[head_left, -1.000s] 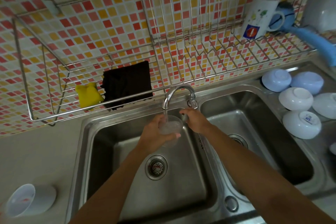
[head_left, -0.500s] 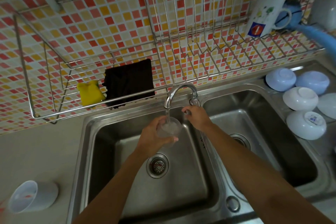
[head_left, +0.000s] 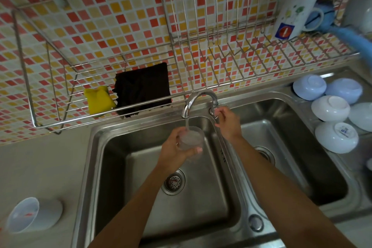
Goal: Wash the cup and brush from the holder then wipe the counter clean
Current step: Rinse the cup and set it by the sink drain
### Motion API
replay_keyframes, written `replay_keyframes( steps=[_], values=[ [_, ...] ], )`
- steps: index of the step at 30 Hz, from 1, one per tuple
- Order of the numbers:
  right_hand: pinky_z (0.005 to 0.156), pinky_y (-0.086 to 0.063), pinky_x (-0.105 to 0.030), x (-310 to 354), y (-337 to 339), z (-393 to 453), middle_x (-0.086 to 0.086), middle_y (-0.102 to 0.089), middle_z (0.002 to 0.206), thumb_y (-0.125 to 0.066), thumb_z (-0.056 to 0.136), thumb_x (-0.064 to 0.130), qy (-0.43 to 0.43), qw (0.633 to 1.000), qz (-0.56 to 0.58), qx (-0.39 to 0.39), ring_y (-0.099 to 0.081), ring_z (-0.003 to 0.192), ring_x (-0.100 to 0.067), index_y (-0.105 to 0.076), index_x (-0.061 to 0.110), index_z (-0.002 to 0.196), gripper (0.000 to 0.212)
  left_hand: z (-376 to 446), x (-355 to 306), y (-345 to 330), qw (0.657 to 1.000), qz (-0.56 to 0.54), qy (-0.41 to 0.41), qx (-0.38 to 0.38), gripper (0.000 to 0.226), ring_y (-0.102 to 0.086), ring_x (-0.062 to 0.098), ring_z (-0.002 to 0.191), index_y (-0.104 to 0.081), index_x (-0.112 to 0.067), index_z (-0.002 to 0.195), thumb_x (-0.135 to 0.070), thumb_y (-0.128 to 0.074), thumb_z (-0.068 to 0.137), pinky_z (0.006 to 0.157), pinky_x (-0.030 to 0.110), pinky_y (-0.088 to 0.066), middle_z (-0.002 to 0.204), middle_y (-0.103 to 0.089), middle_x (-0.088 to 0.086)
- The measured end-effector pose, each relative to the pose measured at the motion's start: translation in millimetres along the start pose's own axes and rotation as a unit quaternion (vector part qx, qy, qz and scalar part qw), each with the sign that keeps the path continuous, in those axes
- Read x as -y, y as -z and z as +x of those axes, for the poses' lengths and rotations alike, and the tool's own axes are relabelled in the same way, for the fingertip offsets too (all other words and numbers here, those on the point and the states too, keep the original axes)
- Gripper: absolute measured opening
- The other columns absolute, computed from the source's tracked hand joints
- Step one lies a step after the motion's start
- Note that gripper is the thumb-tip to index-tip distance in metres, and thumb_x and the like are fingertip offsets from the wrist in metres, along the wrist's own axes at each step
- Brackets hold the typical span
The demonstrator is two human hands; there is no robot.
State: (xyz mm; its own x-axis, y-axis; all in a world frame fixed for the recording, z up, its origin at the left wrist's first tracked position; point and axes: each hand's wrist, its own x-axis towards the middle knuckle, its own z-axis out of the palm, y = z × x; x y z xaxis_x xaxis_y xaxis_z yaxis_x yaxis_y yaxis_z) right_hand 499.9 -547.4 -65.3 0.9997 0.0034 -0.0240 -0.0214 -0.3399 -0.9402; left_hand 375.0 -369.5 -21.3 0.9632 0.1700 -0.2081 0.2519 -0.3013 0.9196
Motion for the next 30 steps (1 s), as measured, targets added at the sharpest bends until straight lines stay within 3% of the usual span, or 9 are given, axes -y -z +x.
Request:
replay_keyframes(
  steps=[4,9,12,14,17,22,25,27,30],
  values=[
    [0.067,-0.057,-0.028,4.7,-1.5,-0.8,-0.006,-0.061,0.097,-0.048,0.098,0.002,-0.015,0.999,-0.027,-0.008,-0.061,0.084,-0.022,-0.061,0.005,0.097,0.013,0.0,-2.7,-2.0,1.000,0.002,-0.016,-0.020,0.066,-0.062,0.010,0.104,-0.053,-0.042,0.110,-0.030,-0.091,0.057,0.085,0.026,-0.054,0.114,-0.063,-0.012],
    [0.070,-0.061,-0.043,6.8,-3.3,-4.2,-0.006,-0.061,0.098,-0.046,0.100,0.007,-0.033,0.999,-0.033,-0.011,-0.064,0.089,-0.029,-0.060,0.010,0.099,0.015,0.3,-6.4,5.7,0.999,0.021,-0.032,-0.026,0.073,-0.062,0.008,0.103,-0.053,-0.039,0.117,-0.032,-0.091,0.055,0.088,0.027,-0.054,0.113,-0.063,-0.011],
    [0.075,-0.048,-0.028,14.9,-0.8,-11.8,-0.009,-0.065,0.100,-0.043,0.101,0.012,-0.026,0.995,-0.090,-0.028,-0.060,0.088,-0.021,-0.062,0.010,0.111,0.021,-1.5,-11.0,8.7,0.997,0.055,-0.050,-0.004,0.074,-0.059,0.003,0.102,-0.052,-0.035,0.118,-0.029,-0.091,0.056,0.082,0.012,-0.048,0.112,-0.061,-0.014],
    [0.076,-0.038,-0.022,19.5,3.4,-24.9,-0.006,-0.067,0.102,-0.042,0.102,0.016,-0.016,0.992,-0.112,-0.062,-0.059,0.090,-0.019,-0.061,0.011,0.119,0.026,-5.4,-7.4,8.1,0.998,0.047,-0.041,-0.013,0.074,-0.059,0.003,0.102,-0.052,-0.033,0.119,-0.032,-0.091,0.056,0.083,0.017,-0.050,0.113,-0.060,-0.015],
    [0.076,-0.044,-0.027,18.1,7.0,-63.8,-0.007,-0.070,0.099,-0.045,0.101,0.021,-0.006,0.993,-0.081,-0.087,-0.063,0.087,-0.022,-0.062,0.012,0.115,0.024,-15.4,2.3,8.6,0.997,-0.015,0.012,-0.071,0.068,-0.057,0.006,0.099,-0.049,-0.025,0.120,-0.033,-0.087,0.065,0.079,0.020,-0.050,0.111,-0.056,-0.011],
    [0.084,-0.046,-0.023,-25.7,-7.5,-166.2,-0.009,-0.071,0.109,-0.053,0.097,0.019,0.026,0.983,-0.176,0.046,-0.067,0.097,-0.023,-0.065,0.010,0.119,0.027,-46.3,26.4,16.4,0.994,-0.050,0.037,-0.088,0.049,-0.063,0.015,0.096,-0.059,-0.019,0.107,-0.032,-0.085,0.067,0.076,0.023,-0.056,0.107,-0.062,-0.002],
    [0.096,-0.045,-0.030,-51.1,-18.8,-219.1,-0.010,-0.068,0.119,-0.050,0.097,0.021,-0.008,0.960,-0.244,0.139,-0.063,0.110,-0.026,-0.060,0.013,0.128,0.034,-71.2,51.5,23.3,0.993,0.022,0.049,-0.102,0.070,-0.054,0.015,0.105,-0.048,-0.027,0.114,-0.038,-0.088,0.058,0.090,0.033,-0.051,0.117,-0.050,0.000],
    [0.096,-0.044,-0.030,-57.7,-25.3,-246.1,-0.010,-0.066,0.120,-0.047,0.097,0.019,-0.010,0.937,-0.287,0.201,-0.062,0.111,-0.027,-0.056,0.013,0.131,0.036,-87.1,66.1,28.0,0.994,0.072,0.055,-0.068,0.075,-0.054,0.015,0.105,-0.043,-0.035,0.110,-0.042,-0.089,0.051,0.090,0.033,-0.050,0.118,-0.050,-0.001],
    [0.084,-0.048,-0.028,-58.6,-33.7,-268.6,-0.004,-0.066,0.114,-0.048,0.095,0.022,0.008,0.910,-0.341,0.234,-0.063,0.102,-0.022,-0.055,0.020,0.124,0.030,-104.8,80.5,34.3,0.990,0.110,0.070,-0.055,0.078,-0.050,0.014,0.106,-0.046,-0.023,0.119,-0.023,-0.091,0.056,0.083,0.024,-0.046,0.120,-0.043,-0.002]
  ],
)
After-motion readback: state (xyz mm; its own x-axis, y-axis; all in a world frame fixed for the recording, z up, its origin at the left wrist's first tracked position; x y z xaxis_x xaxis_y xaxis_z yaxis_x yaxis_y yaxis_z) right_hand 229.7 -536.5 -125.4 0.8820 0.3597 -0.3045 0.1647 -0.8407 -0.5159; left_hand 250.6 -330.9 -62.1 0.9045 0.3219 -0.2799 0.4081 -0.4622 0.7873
